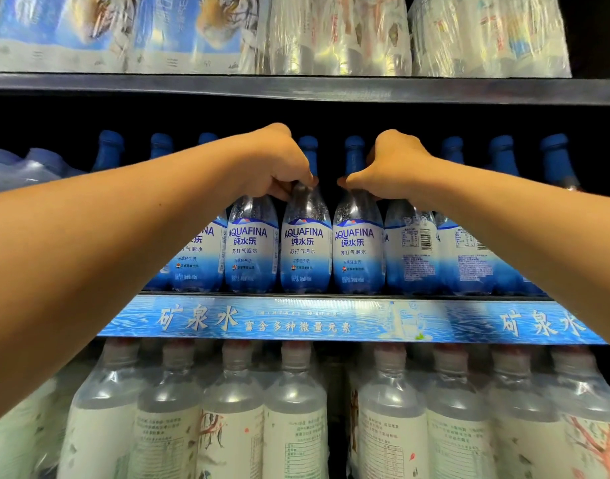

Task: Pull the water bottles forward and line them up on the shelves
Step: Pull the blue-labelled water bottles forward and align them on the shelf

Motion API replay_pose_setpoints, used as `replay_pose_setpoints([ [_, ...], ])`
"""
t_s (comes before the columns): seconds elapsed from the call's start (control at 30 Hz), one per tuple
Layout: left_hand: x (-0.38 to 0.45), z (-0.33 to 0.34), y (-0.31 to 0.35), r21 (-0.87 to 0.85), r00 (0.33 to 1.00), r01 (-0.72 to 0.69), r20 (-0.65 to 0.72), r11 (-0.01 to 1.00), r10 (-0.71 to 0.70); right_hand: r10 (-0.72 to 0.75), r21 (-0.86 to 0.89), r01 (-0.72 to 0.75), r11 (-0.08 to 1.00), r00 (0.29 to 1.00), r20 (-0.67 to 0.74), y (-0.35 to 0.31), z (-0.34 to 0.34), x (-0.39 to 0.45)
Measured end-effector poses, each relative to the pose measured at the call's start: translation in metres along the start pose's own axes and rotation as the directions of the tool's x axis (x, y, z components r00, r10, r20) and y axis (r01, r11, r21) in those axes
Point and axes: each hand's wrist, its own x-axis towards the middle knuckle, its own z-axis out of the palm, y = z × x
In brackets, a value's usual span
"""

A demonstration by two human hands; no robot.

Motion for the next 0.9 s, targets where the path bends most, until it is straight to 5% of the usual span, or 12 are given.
replay_pose_setpoints([
  [0.2,-0.001,0.005,-0.004,0.023,0.999,-0.046,-0.026,0.999,0.047,0.057,0.317,-0.099,0.943,0.989,0.139,0.004,-0.007,0.009],
  [0.5,-0.002,0.007,-0.004,0.041,0.999,-0.025,-0.020,0.999,0.025,0.025,0.182,-0.039,0.983,0.996,0.083,0.003,-0.003,0.008],
  [0.9,0.001,0.008,-0.007,0.198,0.986,-0.076,-0.130,0.977,0.103,0.047,0.276,-0.085,0.957,0.989,0.142,0.008,0.001,0.015],
])
